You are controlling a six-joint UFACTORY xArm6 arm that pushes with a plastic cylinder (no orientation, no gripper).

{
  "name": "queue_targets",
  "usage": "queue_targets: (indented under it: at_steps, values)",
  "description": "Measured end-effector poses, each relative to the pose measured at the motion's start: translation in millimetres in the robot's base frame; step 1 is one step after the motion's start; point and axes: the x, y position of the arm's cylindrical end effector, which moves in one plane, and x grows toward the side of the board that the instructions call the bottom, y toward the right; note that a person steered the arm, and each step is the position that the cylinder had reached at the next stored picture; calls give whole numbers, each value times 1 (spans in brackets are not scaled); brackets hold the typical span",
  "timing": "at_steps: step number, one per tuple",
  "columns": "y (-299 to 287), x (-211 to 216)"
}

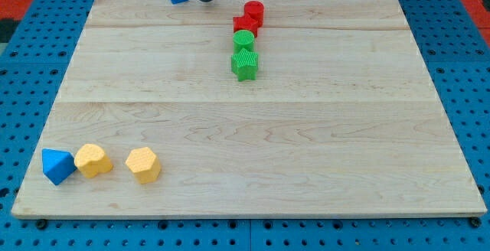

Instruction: Make the red circle on the top of the red star in a vertical line

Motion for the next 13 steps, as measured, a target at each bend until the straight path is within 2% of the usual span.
queue_targets:
  at_steps: [2,4,5,6,7,9,10,11,12,13]
  values:
    - [2,0]
    - [-132,0]
    - [-180,1]
    - [-180,1]
    - [-73,-1]
    - [11,0]
    - [93,4]
    - [135,10]
    - [135,36]
    - [128,37]
